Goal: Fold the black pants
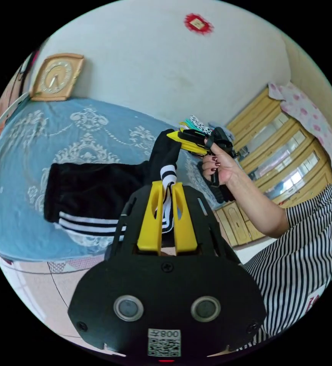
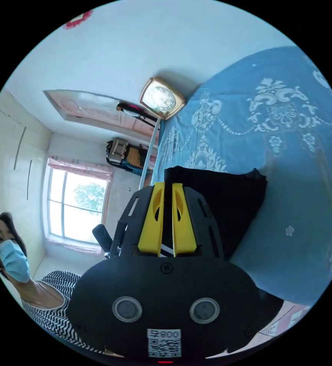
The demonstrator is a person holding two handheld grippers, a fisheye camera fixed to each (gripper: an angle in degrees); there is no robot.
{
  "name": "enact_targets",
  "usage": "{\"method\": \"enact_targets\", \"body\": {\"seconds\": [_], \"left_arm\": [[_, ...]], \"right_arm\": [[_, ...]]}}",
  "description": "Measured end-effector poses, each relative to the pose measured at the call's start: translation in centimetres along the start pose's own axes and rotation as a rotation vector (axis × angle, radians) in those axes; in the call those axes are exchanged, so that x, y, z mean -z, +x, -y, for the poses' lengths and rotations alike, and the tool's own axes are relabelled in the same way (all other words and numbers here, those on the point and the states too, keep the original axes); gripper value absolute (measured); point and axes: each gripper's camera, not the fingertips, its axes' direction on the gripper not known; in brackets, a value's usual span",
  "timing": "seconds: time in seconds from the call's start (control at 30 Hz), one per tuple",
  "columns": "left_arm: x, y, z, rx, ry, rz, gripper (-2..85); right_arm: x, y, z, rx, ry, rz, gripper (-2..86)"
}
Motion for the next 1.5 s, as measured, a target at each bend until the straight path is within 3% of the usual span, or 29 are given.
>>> {"method": "enact_targets", "body": {"seconds": [0.37, 0.67, 1.1, 1.5], "left_arm": [[11.2, -11.3, -0.9, 0.361, 0.067, 0.024, 3.9], [17.5, -15.5, -1.1, 0.503, 0.130, 0.001, 4.3], [23.9, -17.6, -1.7, 0.628, 0.210, -0.041, 6.1], [28.8, -12.9, -0.9, 0.567, 0.243, 0.173, 1.4]], "right_arm": [[-16.1, -7.1, 7.4, 0.022, -0.250, -0.111, 2.8], [-22.9, -11.2, 10.7, 0.035, -0.346, -0.158, 3.0], [-26.5, -15.0, 12.4, 0.052, -0.389, -0.130, 5.9], [-24.5, -19.0, 12.4, 0.123, -0.320, -0.022, 4.7]]}}
